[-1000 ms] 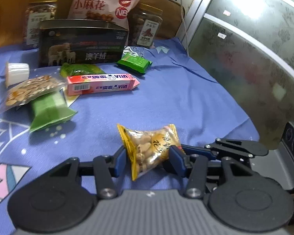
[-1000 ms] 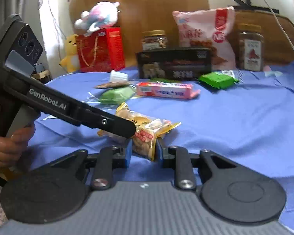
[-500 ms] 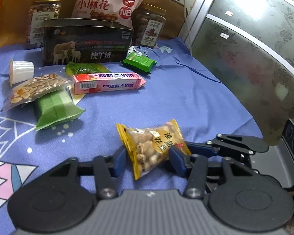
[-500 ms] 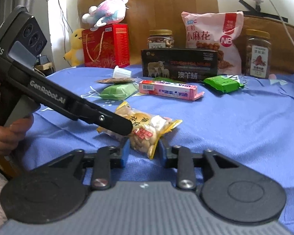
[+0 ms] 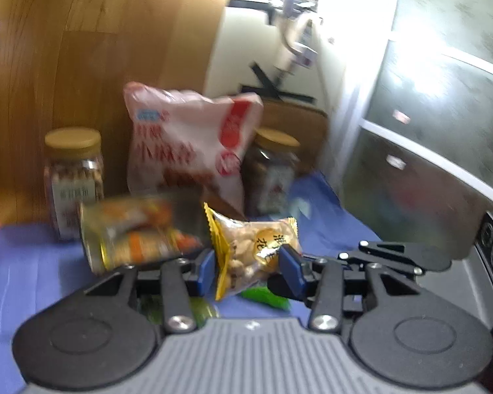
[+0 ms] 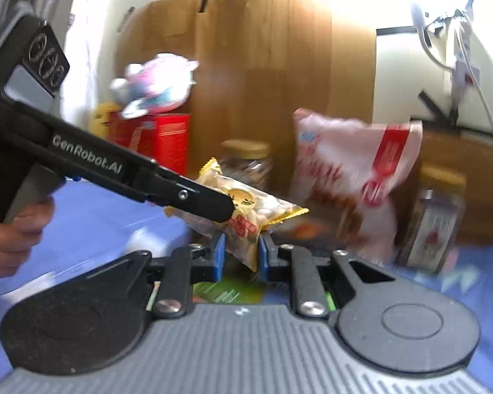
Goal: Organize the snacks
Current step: 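Carry the peanut bag with the left tool into the black tin and release, then grasp the green biscuit pack with the right tool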
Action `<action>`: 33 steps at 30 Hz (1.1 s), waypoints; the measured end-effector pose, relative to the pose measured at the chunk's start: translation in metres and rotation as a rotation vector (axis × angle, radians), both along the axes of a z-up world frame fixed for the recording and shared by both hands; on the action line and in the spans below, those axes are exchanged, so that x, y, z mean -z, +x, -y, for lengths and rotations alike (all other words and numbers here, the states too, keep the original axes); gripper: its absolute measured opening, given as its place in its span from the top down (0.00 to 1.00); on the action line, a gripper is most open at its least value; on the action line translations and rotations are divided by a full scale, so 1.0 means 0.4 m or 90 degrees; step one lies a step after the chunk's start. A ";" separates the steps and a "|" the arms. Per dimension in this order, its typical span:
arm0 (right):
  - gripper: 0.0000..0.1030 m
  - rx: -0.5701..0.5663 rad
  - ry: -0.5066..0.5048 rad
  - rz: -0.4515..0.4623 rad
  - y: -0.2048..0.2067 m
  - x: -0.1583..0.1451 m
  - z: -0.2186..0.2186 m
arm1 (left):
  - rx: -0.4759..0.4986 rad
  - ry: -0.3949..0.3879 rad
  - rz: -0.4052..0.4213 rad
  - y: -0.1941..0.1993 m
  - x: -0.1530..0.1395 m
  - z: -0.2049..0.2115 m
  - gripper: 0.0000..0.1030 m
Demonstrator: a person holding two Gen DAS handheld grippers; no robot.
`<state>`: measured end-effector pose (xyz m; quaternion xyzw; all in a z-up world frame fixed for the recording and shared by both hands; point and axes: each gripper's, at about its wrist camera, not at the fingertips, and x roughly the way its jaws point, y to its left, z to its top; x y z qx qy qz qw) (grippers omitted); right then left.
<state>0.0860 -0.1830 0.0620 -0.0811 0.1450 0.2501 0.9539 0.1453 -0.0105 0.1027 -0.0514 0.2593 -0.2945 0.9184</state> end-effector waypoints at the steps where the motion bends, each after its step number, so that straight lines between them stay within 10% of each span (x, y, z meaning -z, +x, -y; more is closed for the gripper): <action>1: 0.77 0.008 -0.001 -0.004 0.034 -0.003 -0.002 | -0.008 0.004 0.002 0.038 -0.001 0.009 0.60; 12: 0.64 0.090 -0.057 -0.065 0.294 0.088 0.006 | -0.066 0.078 -0.048 0.291 0.106 0.095 0.54; 16: 0.54 0.093 -0.028 -0.057 0.278 0.091 0.020 | -0.106 0.111 -0.023 0.290 0.119 0.101 0.27; 24: 0.50 0.117 0.094 -0.068 0.174 0.063 0.122 | -0.156 0.139 0.033 0.162 0.069 0.084 0.24; 33: 0.36 0.229 0.177 -0.180 0.082 0.150 0.268 | -0.078 0.102 0.007 -0.117 0.133 0.053 0.24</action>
